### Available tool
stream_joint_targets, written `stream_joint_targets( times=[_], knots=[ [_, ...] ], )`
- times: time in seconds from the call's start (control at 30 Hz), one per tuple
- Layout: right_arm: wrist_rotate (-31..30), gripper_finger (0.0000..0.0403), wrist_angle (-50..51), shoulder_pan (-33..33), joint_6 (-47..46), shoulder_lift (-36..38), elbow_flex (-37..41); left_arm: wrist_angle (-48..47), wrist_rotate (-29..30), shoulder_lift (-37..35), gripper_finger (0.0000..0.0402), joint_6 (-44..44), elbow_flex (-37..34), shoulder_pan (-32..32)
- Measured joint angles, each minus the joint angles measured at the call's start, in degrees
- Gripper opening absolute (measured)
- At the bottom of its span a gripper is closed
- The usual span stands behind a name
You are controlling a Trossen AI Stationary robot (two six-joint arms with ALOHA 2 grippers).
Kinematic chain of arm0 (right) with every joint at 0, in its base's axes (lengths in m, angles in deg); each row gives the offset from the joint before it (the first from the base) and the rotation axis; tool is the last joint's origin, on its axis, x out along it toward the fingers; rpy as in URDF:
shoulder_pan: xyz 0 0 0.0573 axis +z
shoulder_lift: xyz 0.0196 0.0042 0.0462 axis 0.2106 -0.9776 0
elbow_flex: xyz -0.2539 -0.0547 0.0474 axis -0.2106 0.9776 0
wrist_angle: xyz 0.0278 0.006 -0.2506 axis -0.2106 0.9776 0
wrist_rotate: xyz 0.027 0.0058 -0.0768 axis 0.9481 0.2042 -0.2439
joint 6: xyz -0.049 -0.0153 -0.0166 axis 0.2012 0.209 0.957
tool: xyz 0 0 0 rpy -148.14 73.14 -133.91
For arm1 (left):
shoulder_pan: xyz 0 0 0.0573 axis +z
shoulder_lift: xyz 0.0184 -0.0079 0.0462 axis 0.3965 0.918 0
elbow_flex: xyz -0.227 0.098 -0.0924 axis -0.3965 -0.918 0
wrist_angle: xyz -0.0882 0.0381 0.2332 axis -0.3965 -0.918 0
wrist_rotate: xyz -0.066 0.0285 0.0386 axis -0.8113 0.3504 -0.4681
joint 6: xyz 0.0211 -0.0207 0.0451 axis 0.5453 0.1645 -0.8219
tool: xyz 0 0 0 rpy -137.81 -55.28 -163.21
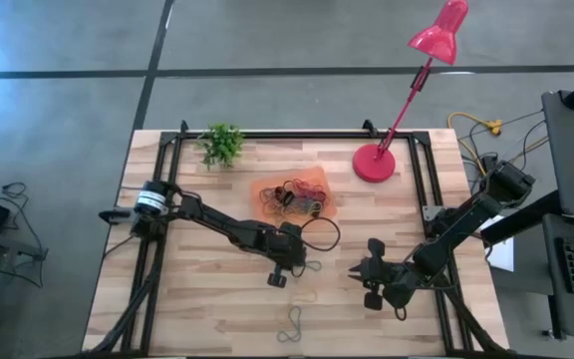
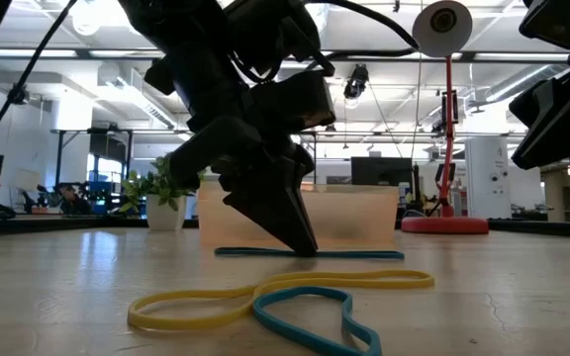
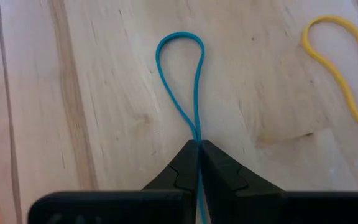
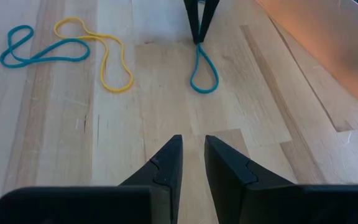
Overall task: Pick and place rubber bands into bin
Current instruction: Put the blue rubber band into the orange bin
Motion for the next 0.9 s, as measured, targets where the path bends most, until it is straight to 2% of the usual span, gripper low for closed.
stream_joint_targets(
  times=[0.9],
  knots=[
    [0.0, 0.0057, 0.0, 0.0, -0.5, 0.0, 0.6, 0.2, 3.5, -7.2, 0.0000, -1.2, 0.1, -2.3]
  ],
)
